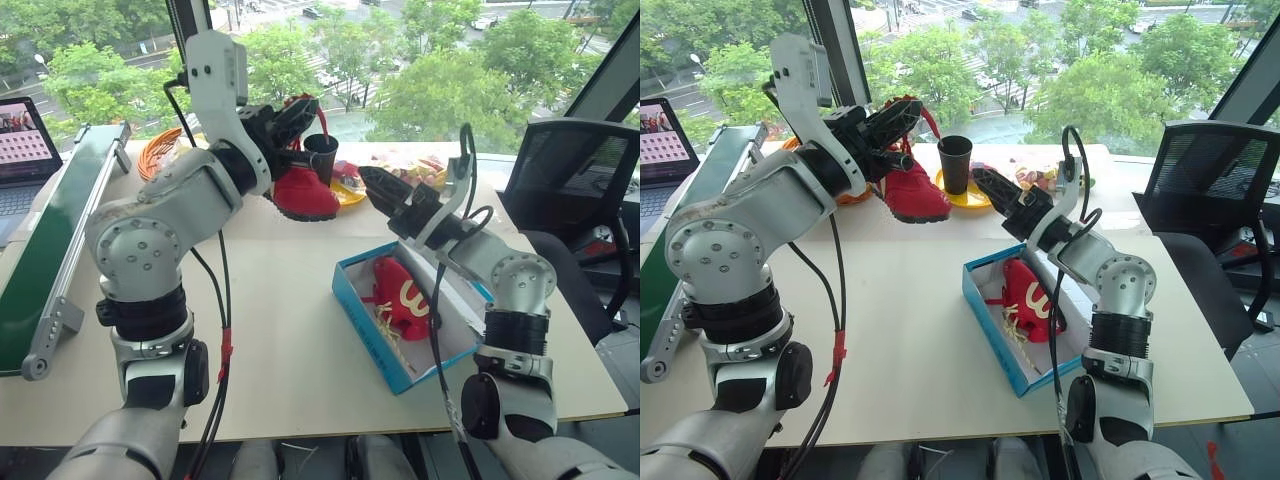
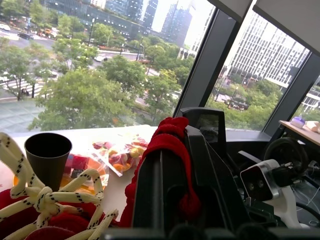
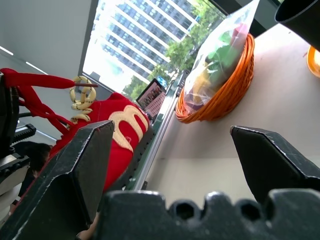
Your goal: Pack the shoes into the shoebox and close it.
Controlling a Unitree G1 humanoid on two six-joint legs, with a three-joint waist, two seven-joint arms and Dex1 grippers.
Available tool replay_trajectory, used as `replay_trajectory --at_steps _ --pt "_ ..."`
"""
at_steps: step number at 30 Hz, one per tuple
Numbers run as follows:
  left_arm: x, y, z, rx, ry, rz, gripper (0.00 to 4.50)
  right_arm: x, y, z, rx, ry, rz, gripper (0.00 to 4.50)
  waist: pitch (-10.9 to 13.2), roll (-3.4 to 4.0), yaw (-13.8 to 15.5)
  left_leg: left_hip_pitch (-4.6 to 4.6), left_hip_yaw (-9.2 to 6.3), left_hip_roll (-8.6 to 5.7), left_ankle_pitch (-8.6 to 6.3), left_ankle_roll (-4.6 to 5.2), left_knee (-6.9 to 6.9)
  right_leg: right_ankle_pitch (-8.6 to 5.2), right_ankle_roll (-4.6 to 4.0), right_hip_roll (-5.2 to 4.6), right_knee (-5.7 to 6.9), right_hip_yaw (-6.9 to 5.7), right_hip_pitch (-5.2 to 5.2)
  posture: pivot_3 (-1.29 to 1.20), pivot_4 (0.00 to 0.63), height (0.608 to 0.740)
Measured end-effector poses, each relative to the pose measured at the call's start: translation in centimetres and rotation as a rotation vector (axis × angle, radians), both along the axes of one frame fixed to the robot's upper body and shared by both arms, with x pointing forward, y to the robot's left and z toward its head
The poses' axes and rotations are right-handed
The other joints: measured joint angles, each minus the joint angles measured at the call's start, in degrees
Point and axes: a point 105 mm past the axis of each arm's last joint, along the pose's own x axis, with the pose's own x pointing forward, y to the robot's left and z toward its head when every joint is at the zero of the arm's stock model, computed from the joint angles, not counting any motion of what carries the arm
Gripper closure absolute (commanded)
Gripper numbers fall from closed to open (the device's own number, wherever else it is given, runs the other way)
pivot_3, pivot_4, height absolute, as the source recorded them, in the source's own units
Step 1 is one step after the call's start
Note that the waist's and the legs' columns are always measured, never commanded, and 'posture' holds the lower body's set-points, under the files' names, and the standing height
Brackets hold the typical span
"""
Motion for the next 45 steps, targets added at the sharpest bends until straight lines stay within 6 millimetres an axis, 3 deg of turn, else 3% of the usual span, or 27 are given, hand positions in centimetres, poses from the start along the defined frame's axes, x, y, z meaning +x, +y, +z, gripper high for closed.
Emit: replay_trajectory --at_steps 7,13,24,29,36,39,45 --pt "-0.1 0.0 0.0 0.001 -0.003 -0.001 4.50 -0.3 0.4 0.1 0.001 -0.009 0.007 0.04 0.00 0.00 -0.05 0.01 -0.01 0.00 0.00 0.00 0.00 0.00 0.00 0.01 0.00 0.01 0.00 0.00 0.150 0.737" --pt "-0.1 0.0 0.1 0.001 -0.004 -0.001 4.50 -0.3 1.3 2.1 0.010 -0.062 0.030 0.04 0.00 0.00 -0.06 0.01 -0.01 0.00 0.00 0.00 0.00 0.00 0.00 0.02 0.00 0.00 0.00 0.00 0.150 0.737" --pt "-0.1 0.0 0.1 0.001 -0.005 0.001 4.50 -1.0 2.6 3.0 0.007 -0.104 0.069 0.04 0.00 0.01 -0.05 0.00 -0.01 0.00 -0.01 0.01 0.00 0.00 0.00 0.01 0.00 0.00 0.00 0.00 0.150 0.737" --pt "-0.1 0.0 0.1 0.001 -0.006 0.001 4.50 -1.3 3.4 2.9 -0.015 -0.115 0.091 0.04 0.00 0.01 -0.06 0.00 0.00 0.00 -0.01 0.01 0.00 0.00 0.00 0.01 0.00 0.00 0.00 0.00 0.150 0.737" --pt "-0.1 0.0 0.1 0.005 -0.007 0.002 4.50 0.0 5.8 1.9 -0.010 -0.097 0.069 0.04 0.01 0.01 -0.34 -0.01 -0.01 0.00 0.00 -0.01 0.00 0.00 0.00 0.01 0.03 0.00 -0.02 0.00 0.150 0.737" --pt "-0.1 0.2 0.1 0.009 -0.009 0.008 4.50 0.4 5.9 1.4 -0.011 -0.082 0.062 0.78 0.01 0.01 -0.27 -0.04 -0.01 0.01 0.02 -0.04 0.00 0.00 0.00 0.00 0.05 -0.04 0.00 0.00 0.150 0.737" --pt "-0.1 0.3 0.1 0.011 -0.010 0.011 4.50 1.4 5.4 1.2 0.000 -0.058 0.015 2.80 0.01 0.02 -0.27 -0.04 -0.01 0.00 0.01 -0.03 0.00 0.00 0.00 0.00 0.03 -0.03 -0.01 0.00 0.150 0.737"
